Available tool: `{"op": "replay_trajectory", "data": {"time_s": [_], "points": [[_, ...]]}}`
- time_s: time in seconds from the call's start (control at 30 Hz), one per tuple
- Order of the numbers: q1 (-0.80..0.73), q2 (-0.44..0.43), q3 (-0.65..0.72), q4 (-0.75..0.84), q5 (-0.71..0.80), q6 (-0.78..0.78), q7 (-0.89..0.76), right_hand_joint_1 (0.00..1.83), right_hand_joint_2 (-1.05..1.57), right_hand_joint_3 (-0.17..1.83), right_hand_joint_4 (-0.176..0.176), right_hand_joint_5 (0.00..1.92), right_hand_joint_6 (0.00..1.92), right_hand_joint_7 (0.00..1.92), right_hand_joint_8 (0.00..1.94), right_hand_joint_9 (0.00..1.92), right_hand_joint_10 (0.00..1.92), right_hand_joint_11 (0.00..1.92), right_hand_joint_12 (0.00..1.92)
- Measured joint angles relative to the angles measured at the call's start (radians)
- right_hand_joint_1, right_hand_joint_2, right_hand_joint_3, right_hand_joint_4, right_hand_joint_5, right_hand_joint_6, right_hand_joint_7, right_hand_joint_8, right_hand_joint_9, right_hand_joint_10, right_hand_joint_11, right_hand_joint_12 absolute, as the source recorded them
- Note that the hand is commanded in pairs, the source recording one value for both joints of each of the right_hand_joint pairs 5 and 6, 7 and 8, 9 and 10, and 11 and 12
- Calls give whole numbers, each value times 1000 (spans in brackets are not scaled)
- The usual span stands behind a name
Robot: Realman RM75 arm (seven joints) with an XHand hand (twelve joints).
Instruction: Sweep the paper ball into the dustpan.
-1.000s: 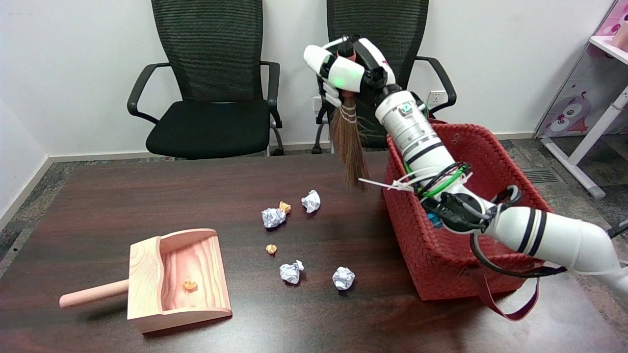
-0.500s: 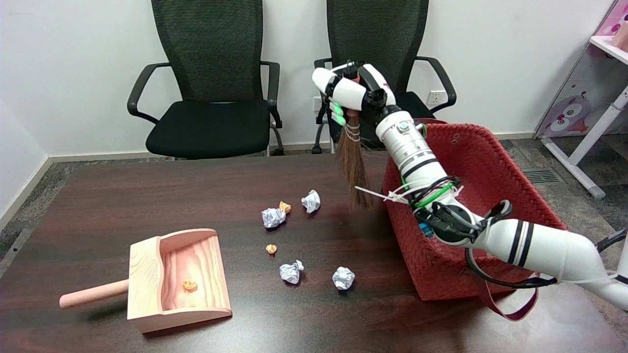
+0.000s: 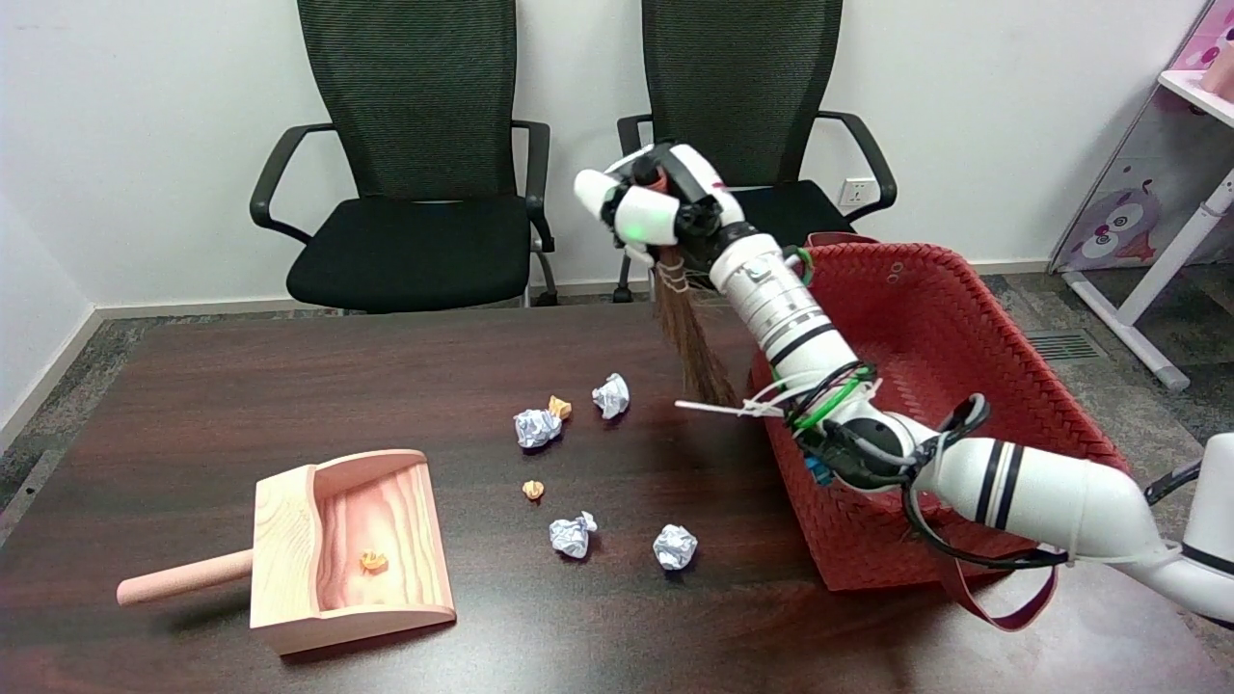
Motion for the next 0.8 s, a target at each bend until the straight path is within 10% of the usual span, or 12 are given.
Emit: {"op": "replay_trajectory", "data": {"time_s": [0.8], "points": [[6,-113,-4,111,-515,215,62,949,1053,1540,176,1920,1920,1920,1920,1920,1920,1920,1920]]}}
